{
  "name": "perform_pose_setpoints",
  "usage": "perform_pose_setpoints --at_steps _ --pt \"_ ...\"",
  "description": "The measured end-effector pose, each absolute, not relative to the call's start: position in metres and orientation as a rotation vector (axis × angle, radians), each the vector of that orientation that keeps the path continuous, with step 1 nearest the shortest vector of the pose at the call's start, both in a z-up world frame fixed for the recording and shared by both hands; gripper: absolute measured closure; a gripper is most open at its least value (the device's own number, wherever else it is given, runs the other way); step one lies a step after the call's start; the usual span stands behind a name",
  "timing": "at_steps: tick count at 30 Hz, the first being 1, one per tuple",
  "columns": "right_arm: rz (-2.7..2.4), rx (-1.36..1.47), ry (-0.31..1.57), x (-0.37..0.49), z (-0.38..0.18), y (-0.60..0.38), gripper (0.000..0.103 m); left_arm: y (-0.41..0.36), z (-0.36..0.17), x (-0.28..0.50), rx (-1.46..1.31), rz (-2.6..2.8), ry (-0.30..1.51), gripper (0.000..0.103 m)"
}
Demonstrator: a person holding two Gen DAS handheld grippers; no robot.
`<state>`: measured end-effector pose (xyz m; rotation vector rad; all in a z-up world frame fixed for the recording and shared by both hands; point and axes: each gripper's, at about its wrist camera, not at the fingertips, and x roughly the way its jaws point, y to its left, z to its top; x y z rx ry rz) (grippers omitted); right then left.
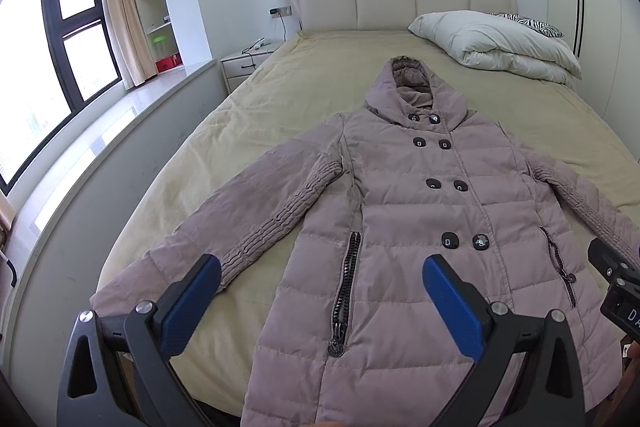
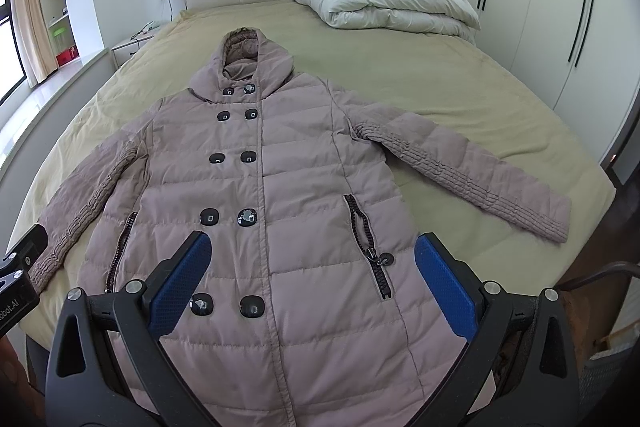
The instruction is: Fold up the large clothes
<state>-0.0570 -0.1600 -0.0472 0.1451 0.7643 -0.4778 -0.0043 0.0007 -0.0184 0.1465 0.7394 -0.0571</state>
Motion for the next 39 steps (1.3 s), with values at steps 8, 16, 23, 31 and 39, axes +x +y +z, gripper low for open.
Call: perform_pose_setpoints --at_steps 8,16,23,31,39 --pt "-0.477 0.149 0.769 -0.057 -0.049 -0.160 0.000 0.002 -0.020 -0.002 0.148 -0.062 0.751 0.000" --pt "-0.476 0.152 0.773 -0.057 -0.052 -0.161 0.000 0.001 -0.021 -0.002 0.148 -0.063 0.754 0.000" --pt "-0.473 0.173 0.789 -0.055 -0.057 -0.167 0.000 0.001 -0.029 0.003 0.128 -0.101 0.782 0.000" --pt "-0.412 0.209 0.831 -0.041 -0.072 -0.170 0.000 0.071 -0.073 0.021 -0.227 -0.174 0.927 0.000" --pt "-0.311 0.202 0.887 -0.013 -0.094 -0.148 0.000 0.180 -0.102 0.014 -0.502 -0.027 0.954 0.000"
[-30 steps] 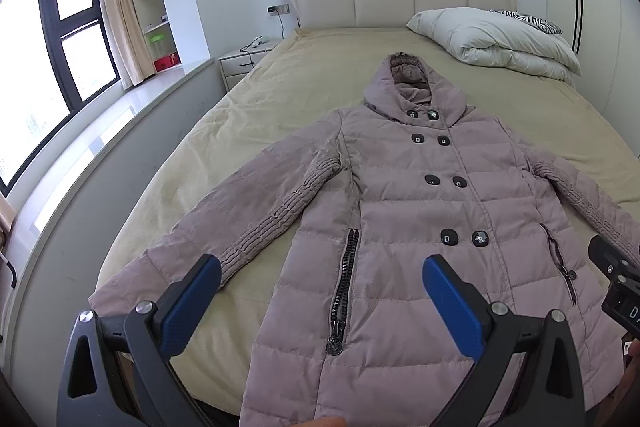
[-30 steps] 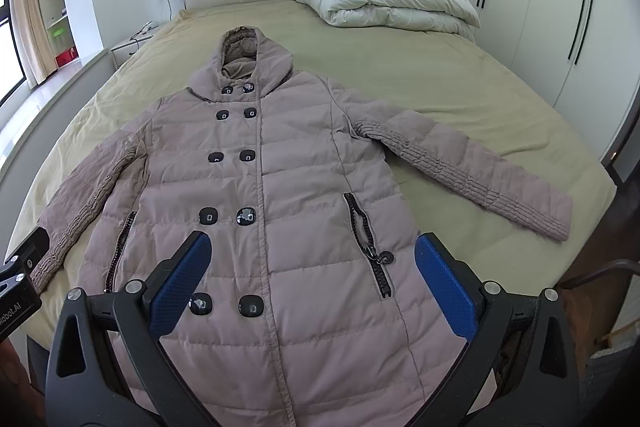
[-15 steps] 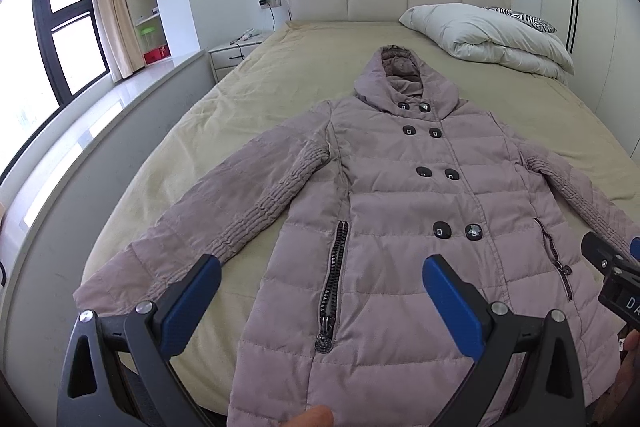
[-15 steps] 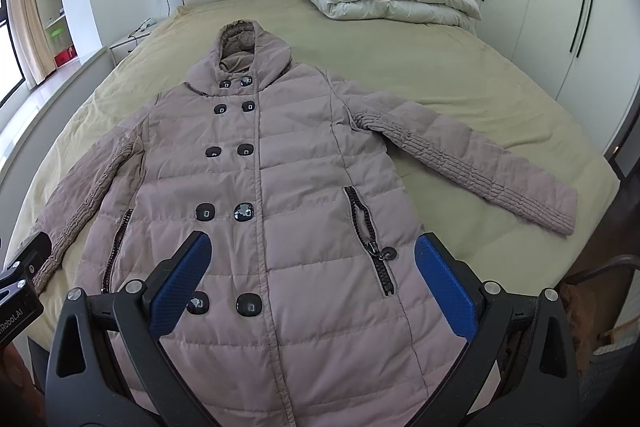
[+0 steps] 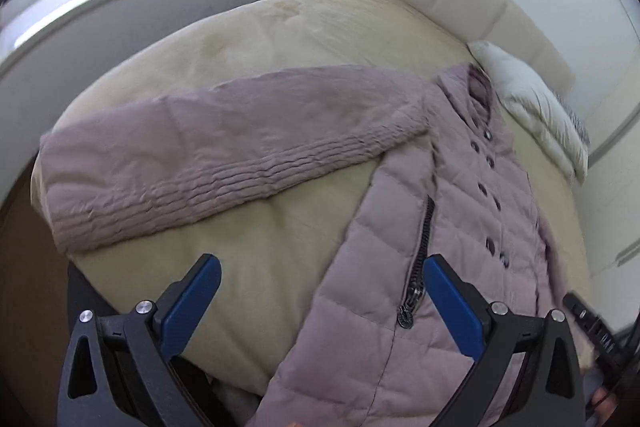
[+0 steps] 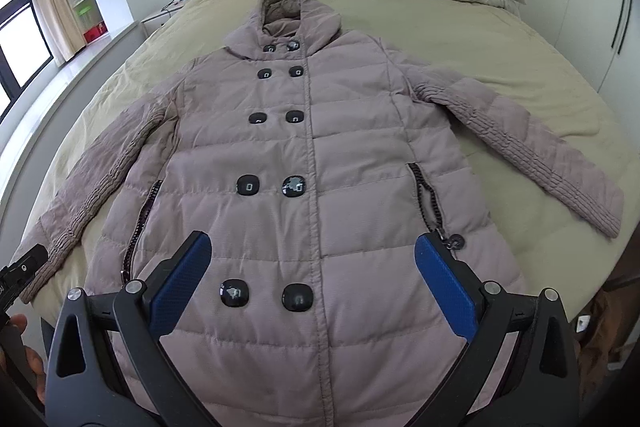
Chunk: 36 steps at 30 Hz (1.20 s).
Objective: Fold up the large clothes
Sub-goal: 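Grasp the coat sleeve cuff with the left tool and fold it across the coat front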
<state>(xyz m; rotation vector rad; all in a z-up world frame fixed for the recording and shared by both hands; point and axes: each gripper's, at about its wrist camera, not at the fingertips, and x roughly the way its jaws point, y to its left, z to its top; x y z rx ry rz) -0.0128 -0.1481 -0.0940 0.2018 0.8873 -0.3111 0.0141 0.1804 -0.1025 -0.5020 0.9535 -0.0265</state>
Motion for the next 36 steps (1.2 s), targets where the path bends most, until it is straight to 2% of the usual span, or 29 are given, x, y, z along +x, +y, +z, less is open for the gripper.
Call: perform_pose_setpoints --at_steps 4,6,10,18,21,25,28,30,31,32,36 --pt "-0.288 0.197 0.899 -0.006 -0.099 -0.140 0.000 0.246 -0.119 -0.001 -0.844 0.064 0.833 0.004" --pt "-0.287 0.198 0.902 -0.004 -0.101 -0.140 0.000 0.260 -0.130 -0.003 -0.938 0.082 0.805 0.016" --pt "-0.286 0.219 0.915 -0.003 -0.104 -0.144 0.000 0.266 -0.157 -0.004 -1.100 0.115 0.775 0.017" --pt "-0.295 0.225 0.915 -0.007 -0.104 -0.150 0.000 0.264 -0.183 0.010 -1.205 0.199 0.732 0.017" --pt "-0.301 0.235 0.913 -0.008 -0.103 -0.155 0.000 0.272 -0.192 0.013 -1.239 0.264 0.715 0.024" --pt "-0.300 0.235 0.913 -0.008 -0.103 -0.156 0.000 0.284 -0.194 0.022 -1.286 0.312 0.701 0.028" --pt "-0.297 0.237 0.910 -0.007 -0.103 -0.157 0.000 0.292 -0.185 0.037 -1.262 0.310 0.686 0.047" --pt "-0.292 0.244 0.910 -0.007 -0.104 -0.159 0.000 0.299 -0.179 0.048 -1.224 0.311 0.686 0.076" --pt "-0.289 0.247 0.910 -0.007 -0.104 -0.159 0.000 0.301 -0.174 0.054 -1.187 0.313 0.681 0.082" --pt "-0.286 0.252 0.911 -0.006 -0.105 -0.160 0.000 0.302 -0.165 0.061 -1.129 0.310 0.674 0.087" --pt "-0.281 0.292 0.908 -0.006 -0.109 -0.171 0.000 0.269 -0.105 0.102 -0.724 0.216 0.638 0.088"
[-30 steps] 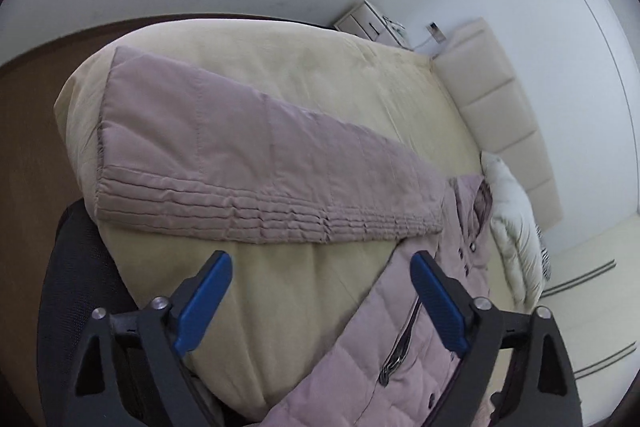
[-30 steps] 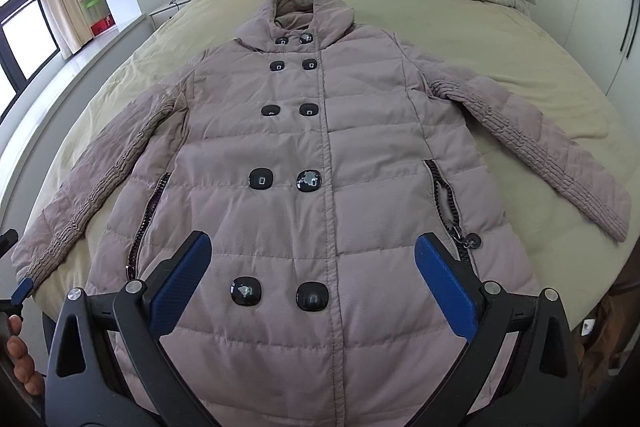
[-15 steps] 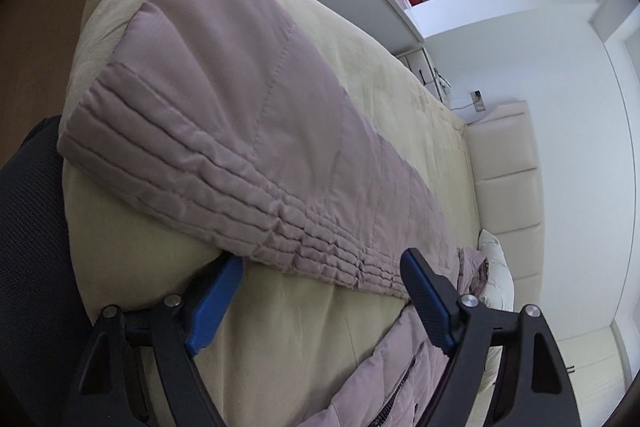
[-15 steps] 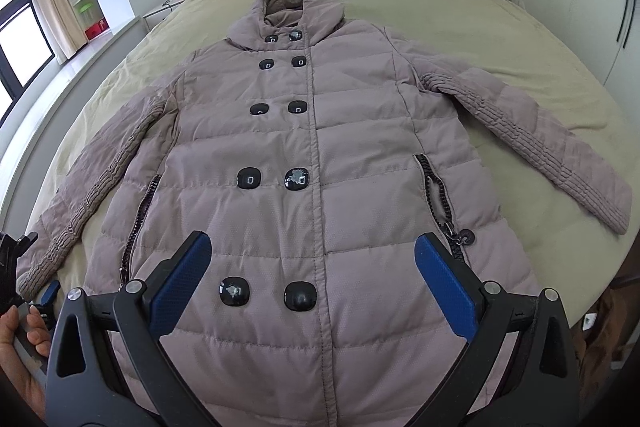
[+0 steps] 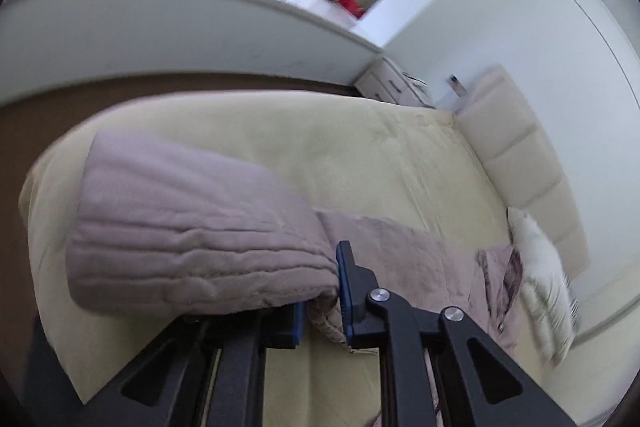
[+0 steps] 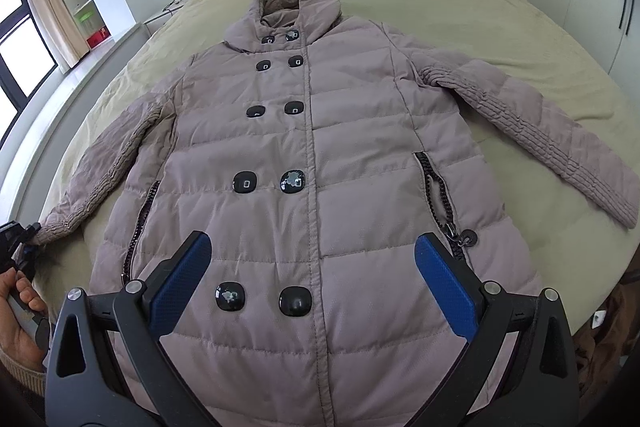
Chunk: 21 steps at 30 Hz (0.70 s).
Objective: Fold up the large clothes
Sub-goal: 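Grasp the coat sleeve cuff with the left tool and fold it across the coat front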
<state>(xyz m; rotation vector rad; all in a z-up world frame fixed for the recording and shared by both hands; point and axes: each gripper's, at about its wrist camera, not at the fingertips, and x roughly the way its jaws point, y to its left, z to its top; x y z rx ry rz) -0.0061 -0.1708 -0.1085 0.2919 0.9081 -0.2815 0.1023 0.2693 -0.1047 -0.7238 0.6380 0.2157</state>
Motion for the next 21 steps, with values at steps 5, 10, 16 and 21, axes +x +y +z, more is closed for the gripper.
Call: perform_pose_setpoints --at_steps 5,10,16,21 --pt "-0.260 0.398 0.912 -0.001 -0.118 -0.197 0.000 0.137 -0.050 0.133 -0.134 -0.046 0.572 0.089" --pt "-0.184 0.563 0.880 0.010 -0.129 -0.231 0.000 0.003 -0.066 0.122 0.297 -0.244 0.515 0.092" --pt "0.008 0.804 0.818 0.042 -0.145 -0.265 0.000 -0.031 -0.109 0.108 0.398 -0.295 0.573 0.093" --pt "0.206 1.079 0.838 0.092 -0.175 -0.272 0.001 -0.018 -0.111 0.110 0.348 -0.291 0.602 0.093"
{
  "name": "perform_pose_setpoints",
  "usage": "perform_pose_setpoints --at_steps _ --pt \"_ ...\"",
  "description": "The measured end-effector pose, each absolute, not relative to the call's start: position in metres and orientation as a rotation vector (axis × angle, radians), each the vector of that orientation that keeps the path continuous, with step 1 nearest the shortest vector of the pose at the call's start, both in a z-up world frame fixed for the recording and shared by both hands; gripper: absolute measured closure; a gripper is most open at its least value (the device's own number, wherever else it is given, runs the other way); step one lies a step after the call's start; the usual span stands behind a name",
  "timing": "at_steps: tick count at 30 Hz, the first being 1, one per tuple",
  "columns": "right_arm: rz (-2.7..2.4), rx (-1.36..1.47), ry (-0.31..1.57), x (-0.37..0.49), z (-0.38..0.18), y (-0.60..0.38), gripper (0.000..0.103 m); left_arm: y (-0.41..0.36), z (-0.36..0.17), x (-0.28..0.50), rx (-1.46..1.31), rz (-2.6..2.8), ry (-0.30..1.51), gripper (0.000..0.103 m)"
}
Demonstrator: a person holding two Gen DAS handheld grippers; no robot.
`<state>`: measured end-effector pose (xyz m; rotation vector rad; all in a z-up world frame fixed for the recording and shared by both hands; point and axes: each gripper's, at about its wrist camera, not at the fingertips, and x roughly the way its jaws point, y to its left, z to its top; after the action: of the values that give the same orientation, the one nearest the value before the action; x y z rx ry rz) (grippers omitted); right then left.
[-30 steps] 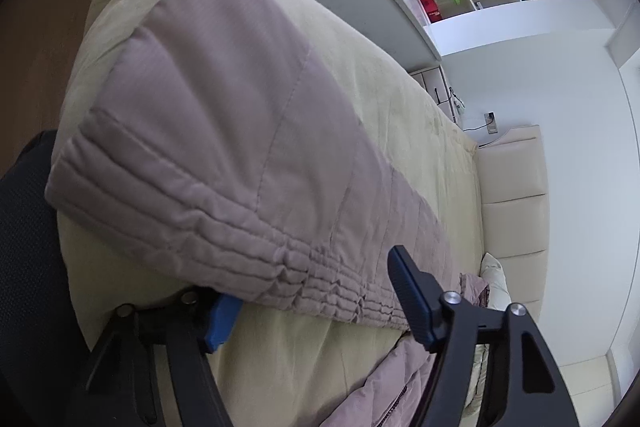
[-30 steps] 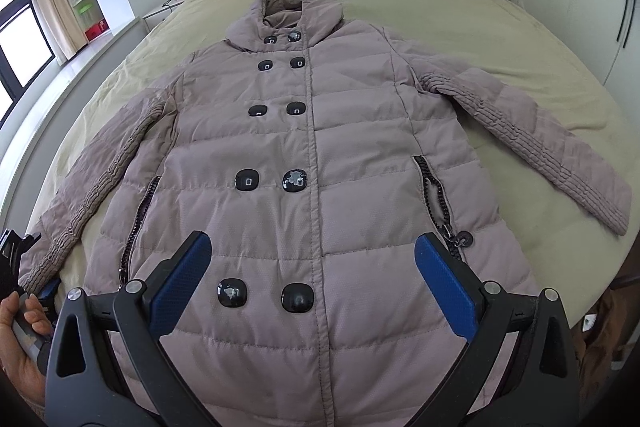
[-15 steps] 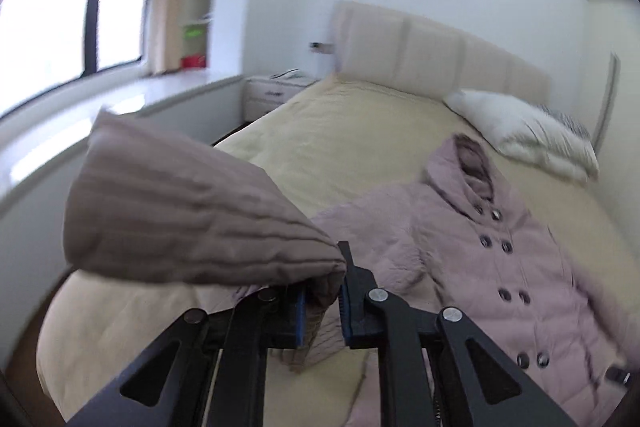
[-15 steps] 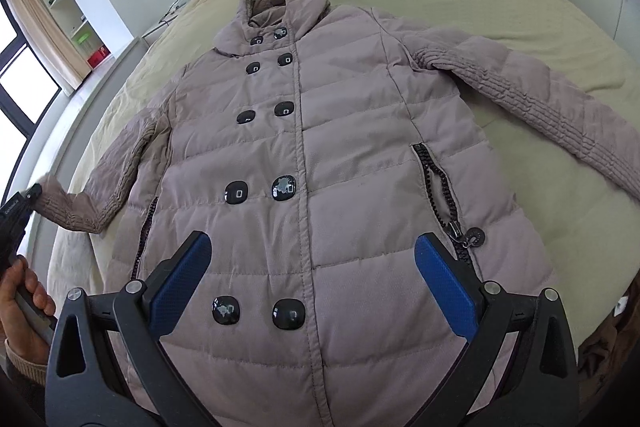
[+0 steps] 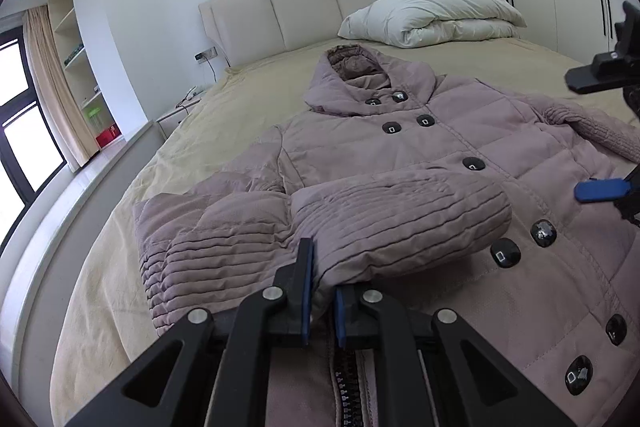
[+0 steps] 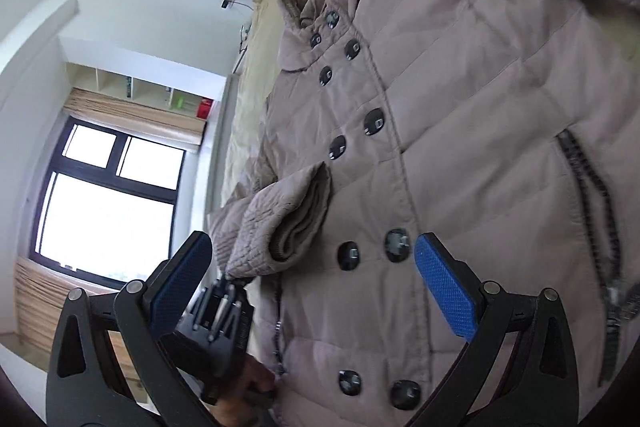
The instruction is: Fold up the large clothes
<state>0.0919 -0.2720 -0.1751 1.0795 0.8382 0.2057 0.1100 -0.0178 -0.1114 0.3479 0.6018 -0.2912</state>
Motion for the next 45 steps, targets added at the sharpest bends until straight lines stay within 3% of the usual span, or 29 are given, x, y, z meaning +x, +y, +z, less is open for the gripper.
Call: perform_pose_setpoints --at_steps 7,11,13,15,18,20,21,23,31,36,38,41,43,45 --pt "0.403 1.276 0.991 0.163 -0.217 -0.220 0.007 -0.007 -0.108 0.106 0.269 -0.314 0.568 0.093" --pt "0.429 1.362 1.046 0.192 -0.240 -0.199 0.019 -0.002 -0.109 0.105 0.251 -0.325 0.569 0.093" --pt "0.481 1.388 1.051 0.206 -0.248 -0.187 0.030 0.000 -0.110 0.105 0.239 -0.324 0.573 0.093" --pt "0.505 1.355 1.067 0.220 -0.248 -0.176 0.064 0.003 -0.108 0.107 0.227 -0.313 0.572 0.093" --pt "0.518 1.273 1.079 0.238 -0.240 -0.162 0.075 0.009 -0.107 0.111 0.191 -0.301 0.580 0.090" --pt "0.519 1.198 1.060 0.250 -0.222 -0.155 0.081 0.013 -0.105 0.112 0.159 -0.297 0.571 0.082" --pt "0.526 1.166 1.042 0.255 -0.209 -0.153 0.084 0.016 -0.103 0.112 0.132 -0.288 0.569 0.065" --pt "0.538 1.103 0.991 0.264 -0.176 -0.153 0.086 0.026 -0.100 0.116 0.056 -0.257 0.561 0.044" --pt "0.575 0.886 0.697 0.286 -0.003 -0.190 0.087 0.034 -0.104 0.175 -0.188 -0.219 0.643 0.037" --pt "0.579 0.799 0.529 0.261 0.087 -0.239 0.087 0.000 -0.108 0.215 -0.143 -0.194 0.673 0.029" --pt "0.562 0.781 0.479 0.253 0.107 -0.261 0.087 -0.009 -0.116 0.234 -0.122 -0.194 0.706 0.031" --pt "0.503 0.797 0.428 0.216 0.121 -0.320 0.087 0.002 -0.134 0.265 -0.188 -0.176 0.807 0.055" --pt "0.458 0.845 0.408 0.207 0.111 -0.354 0.087 0.008 -0.146 0.276 -0.183 -0.172 0.844 0.061" --pt "0.393 0.888 0.410 0.200 0.089 -0.387 0.087 0.009 -0.148 0.277 -0.137 -0.173 0.836 0.075"
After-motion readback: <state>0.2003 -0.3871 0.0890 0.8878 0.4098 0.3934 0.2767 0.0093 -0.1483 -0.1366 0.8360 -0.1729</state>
